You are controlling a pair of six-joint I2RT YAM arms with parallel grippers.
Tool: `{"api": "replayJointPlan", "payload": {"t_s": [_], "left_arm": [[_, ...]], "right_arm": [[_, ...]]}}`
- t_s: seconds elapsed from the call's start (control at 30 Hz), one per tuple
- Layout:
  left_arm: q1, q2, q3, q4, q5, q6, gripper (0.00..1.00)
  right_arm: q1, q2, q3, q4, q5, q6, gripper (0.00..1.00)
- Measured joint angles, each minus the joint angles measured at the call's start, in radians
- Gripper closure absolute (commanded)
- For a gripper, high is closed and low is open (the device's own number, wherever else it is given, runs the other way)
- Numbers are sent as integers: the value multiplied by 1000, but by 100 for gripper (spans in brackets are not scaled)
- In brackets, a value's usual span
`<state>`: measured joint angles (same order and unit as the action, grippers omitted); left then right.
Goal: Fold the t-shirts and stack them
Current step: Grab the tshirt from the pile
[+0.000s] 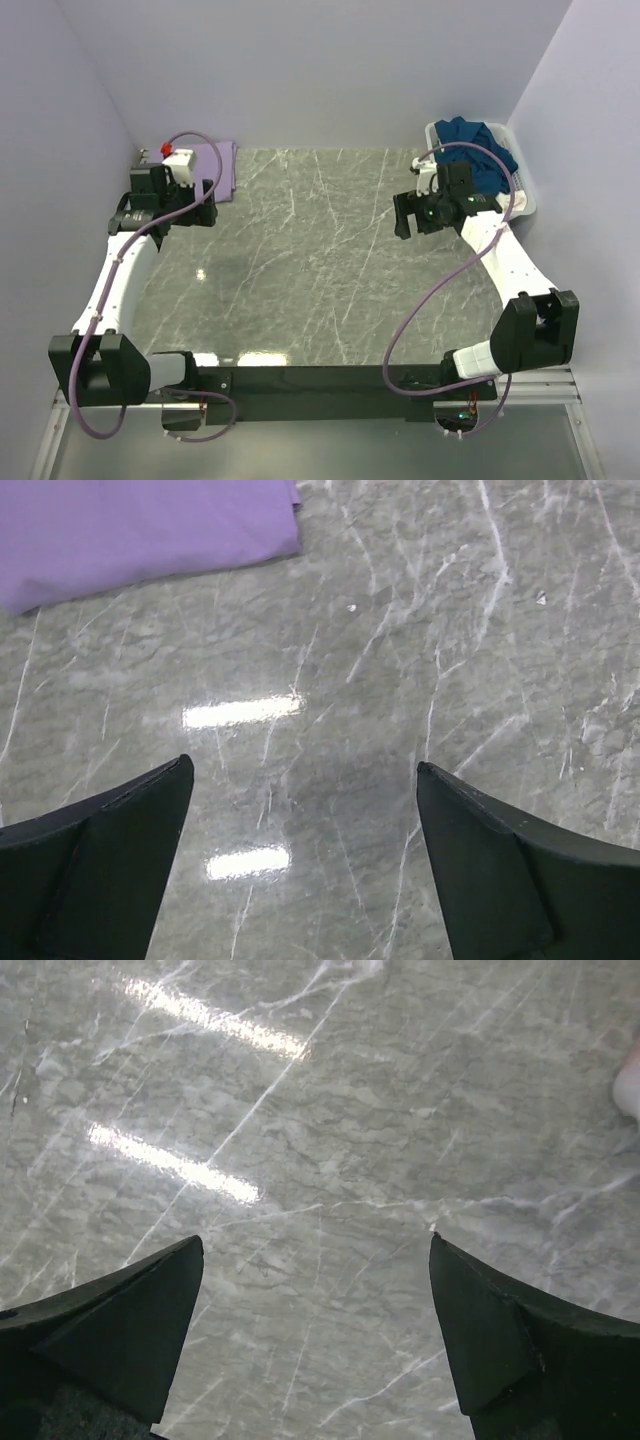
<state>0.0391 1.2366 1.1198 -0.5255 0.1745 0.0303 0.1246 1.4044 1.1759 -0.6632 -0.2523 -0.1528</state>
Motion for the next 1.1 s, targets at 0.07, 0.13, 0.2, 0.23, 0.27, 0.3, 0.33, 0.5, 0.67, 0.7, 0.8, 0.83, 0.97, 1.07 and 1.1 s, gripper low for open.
{"api": "replayJointPlan", "payload": {"t_s": [0.07,0.13,0.2,0.23,0.27,0.3,0.33,0.5,0.67,0.7,0.8,0.83,0.97,1.07,1.1], "left_arm": [[-15,3,2,7,-6,2,1],[-25,15,16,3,-5,0,1],[-27,42,56,3,-8,-26,1],[-27,55,74,6,-13,-36,1],[-27,70,97,10,-15,-51,0],[-27,83,117,12,-16,-66,1],[-27,92,132,14,-16,-76,1],[-27,125,180,30,4,-121,1],[-27,152,192,34,23,-148,1],[-27,159,193,34,23,-149,1],[-27,178,195,34,19,-150,1],[-27,183,195,34,16,-149,1],[-27,190,195,29,1,-146,0],[-27,190,195,29,-15,-143,1],[-27,190,195,29,-21,-140,1]], "right_arm": [[0,6,26,-12,11,-8,0],[-1,23,68,-23,26,-23,0],[-11,57,134,-33,36,-44,0],[-18,78,163,-34,42,-52,0],[-31,108,205,-38,47,-62,0],[-48,142,252,-42,49,-73,0],[-70,182,299,-42,48,-78,0],[-225,446,643,-70,27,-83,0],[-336,687,919,-53,32,-53,0],[-348,731,959,-51,35,-46,0],[-360,816,1017,-13,45,-18,0],[-360,836,1019,7,50,-6,0],[-355,894,1021,79,63,29,0],[-351,941,1043,120,80,49,5],[-351,959,1059,138,84,58,9]]}}
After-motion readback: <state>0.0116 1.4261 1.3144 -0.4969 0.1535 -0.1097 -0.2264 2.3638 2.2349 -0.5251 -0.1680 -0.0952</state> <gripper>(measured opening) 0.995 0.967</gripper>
